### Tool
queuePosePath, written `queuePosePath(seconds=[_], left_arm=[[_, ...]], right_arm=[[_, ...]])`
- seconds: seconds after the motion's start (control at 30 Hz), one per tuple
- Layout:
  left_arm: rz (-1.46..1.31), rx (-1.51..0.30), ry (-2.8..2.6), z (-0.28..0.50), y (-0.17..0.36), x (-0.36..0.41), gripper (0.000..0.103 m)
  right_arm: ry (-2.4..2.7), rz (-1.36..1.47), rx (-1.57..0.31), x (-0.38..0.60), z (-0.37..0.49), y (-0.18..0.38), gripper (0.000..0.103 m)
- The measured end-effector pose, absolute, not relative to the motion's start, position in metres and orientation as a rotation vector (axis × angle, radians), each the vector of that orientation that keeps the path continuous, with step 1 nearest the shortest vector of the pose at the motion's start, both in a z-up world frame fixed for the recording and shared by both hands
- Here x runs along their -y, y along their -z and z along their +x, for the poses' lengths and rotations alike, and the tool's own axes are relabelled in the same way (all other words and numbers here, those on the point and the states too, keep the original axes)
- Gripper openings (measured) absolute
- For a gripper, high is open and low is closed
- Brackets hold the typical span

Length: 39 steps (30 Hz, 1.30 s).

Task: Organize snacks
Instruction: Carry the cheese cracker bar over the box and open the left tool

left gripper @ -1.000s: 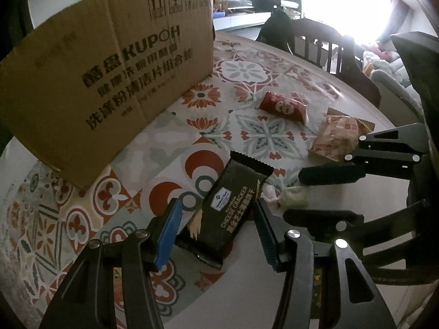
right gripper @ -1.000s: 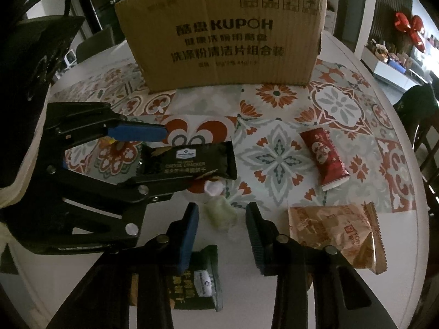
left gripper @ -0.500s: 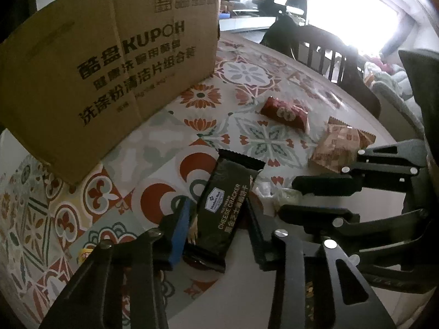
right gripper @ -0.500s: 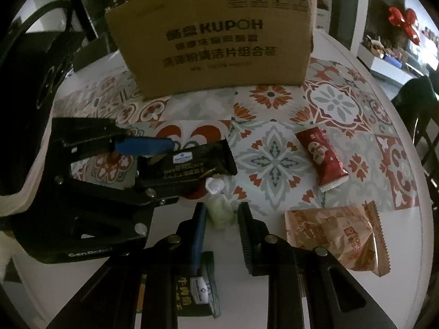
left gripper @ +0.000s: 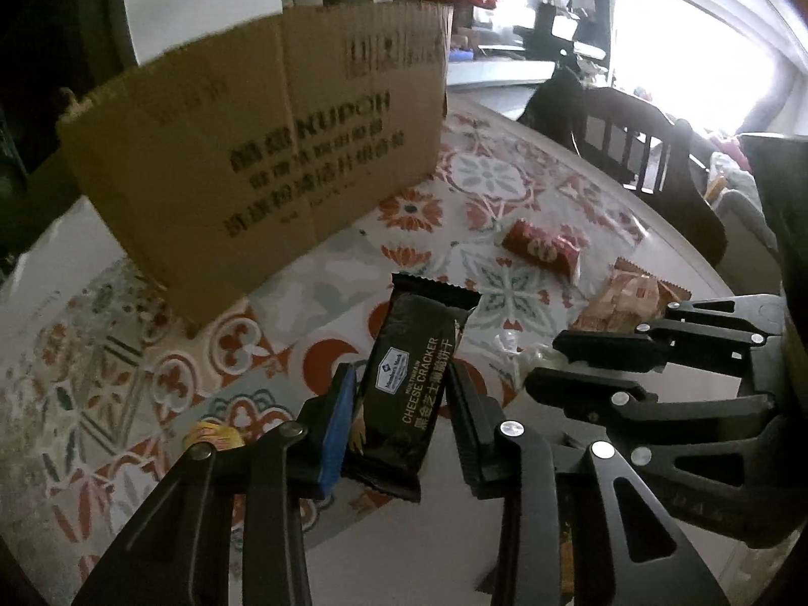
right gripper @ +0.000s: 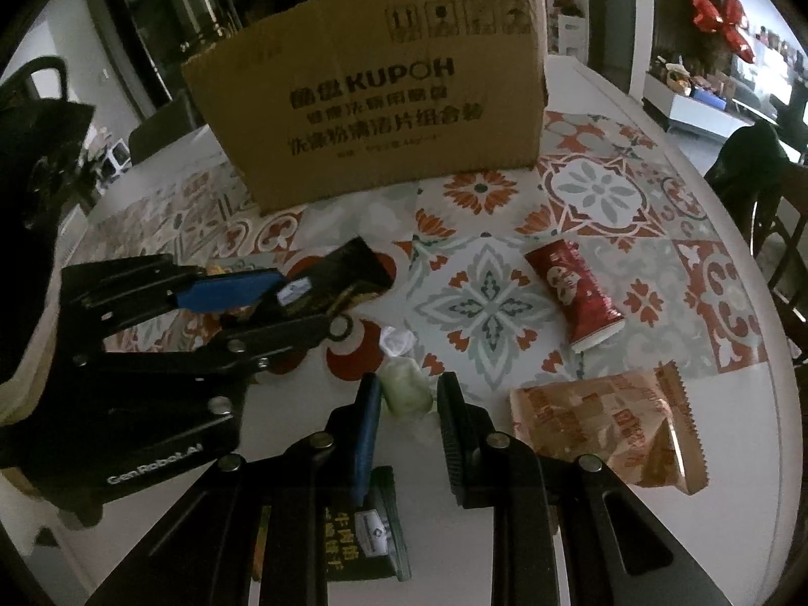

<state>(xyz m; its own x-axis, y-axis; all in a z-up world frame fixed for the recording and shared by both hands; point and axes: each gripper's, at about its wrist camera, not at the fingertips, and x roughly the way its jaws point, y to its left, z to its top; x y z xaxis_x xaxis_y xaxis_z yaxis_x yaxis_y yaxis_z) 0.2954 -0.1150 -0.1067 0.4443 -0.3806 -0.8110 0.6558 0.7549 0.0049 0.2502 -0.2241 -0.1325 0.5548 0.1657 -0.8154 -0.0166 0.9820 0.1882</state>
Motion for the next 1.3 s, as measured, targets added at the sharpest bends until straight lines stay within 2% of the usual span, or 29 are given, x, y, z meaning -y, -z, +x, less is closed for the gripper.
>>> queuePosePath(seconds=[0.7,0.9,0.97,1.3], left_arm=[[0.190,-0.705,0.567,0.277,0.025,0.080,0.036],[0.165,-0.660,0.550,0.281,0.005,0.075,0.036],[0.160,-0.653,0.538,0.285,0.000,0.073,0.036],[0.146,-0.591,0.503,0.309,-0.029,0.075,0.036]], right_arm=[[-0.087,0.116,-0.727,0.218,0.233,0.046,0.024],[-0.087,0.104,-0.655,0.216,0.238,0.021,0.019],[-0.089,0.102,-0.645,0.216,0.243,0.017,0.015],[-0.110,0.080,-0.622,0.220,0.273,-0.005,0.014]])
